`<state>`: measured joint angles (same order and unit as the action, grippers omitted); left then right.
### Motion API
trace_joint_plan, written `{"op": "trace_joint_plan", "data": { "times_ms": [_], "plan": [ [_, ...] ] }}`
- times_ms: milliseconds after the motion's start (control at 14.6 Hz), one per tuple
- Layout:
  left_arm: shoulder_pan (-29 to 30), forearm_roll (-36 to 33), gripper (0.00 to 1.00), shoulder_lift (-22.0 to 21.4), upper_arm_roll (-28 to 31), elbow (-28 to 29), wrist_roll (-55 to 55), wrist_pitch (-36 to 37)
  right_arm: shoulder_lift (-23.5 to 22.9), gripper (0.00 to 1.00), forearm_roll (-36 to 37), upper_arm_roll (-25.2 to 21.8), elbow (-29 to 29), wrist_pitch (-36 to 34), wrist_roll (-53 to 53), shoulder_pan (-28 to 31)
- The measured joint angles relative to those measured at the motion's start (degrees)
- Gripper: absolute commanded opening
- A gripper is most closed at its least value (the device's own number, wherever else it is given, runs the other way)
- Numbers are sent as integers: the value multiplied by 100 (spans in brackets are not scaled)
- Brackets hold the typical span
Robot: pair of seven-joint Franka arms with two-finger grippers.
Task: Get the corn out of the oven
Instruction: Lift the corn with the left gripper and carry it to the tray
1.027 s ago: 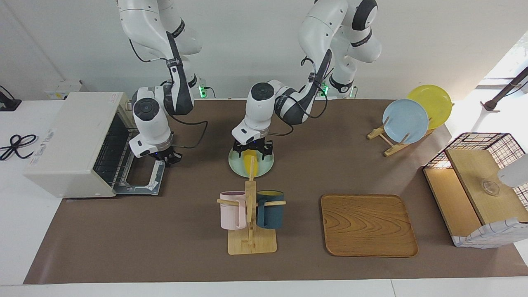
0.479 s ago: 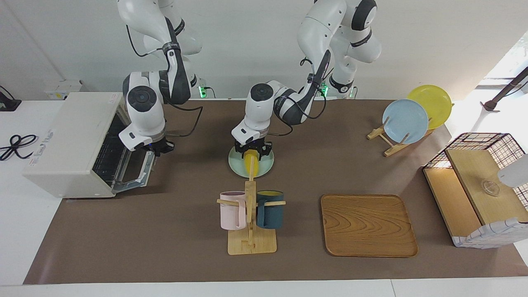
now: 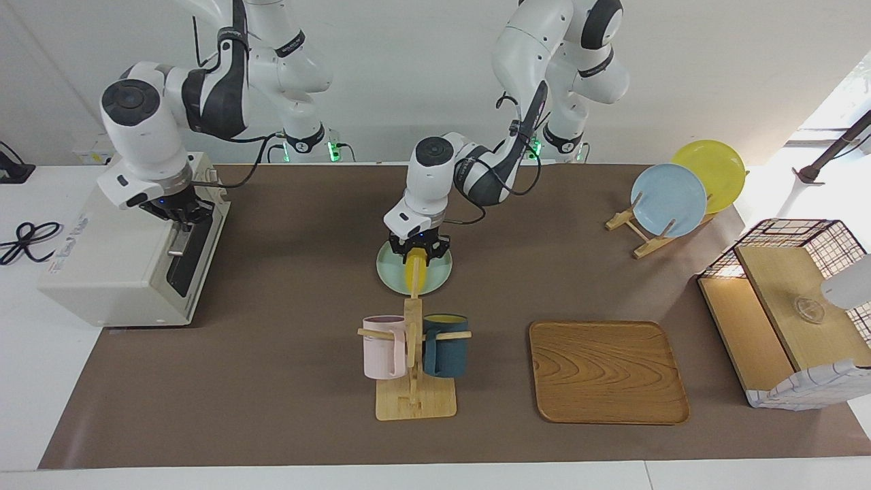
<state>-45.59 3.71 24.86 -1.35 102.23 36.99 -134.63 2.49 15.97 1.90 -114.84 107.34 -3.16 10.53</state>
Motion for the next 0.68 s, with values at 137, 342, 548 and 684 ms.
{"op": "trace_joint_plan", "data": {
  "times_ms": [137,342,548,684],
  "plan": [
    [290,0,0,-315,35,-69,-70,463,-2,9,17,31,-5,-2,-60,4],
    [881,-1,0,-916,61,-112,-570,1400,2,29,-23,31,2,-2,-77,12],
    [1586,-4,0,-1114,84,-120,-1269,1708,10,59,-304,50,200,-240,-78,10],
    [2233,-5,0,-1066,91,-121,-1927,1704,25,100,-671,68,601,-711,-89,10]
  ]
}}
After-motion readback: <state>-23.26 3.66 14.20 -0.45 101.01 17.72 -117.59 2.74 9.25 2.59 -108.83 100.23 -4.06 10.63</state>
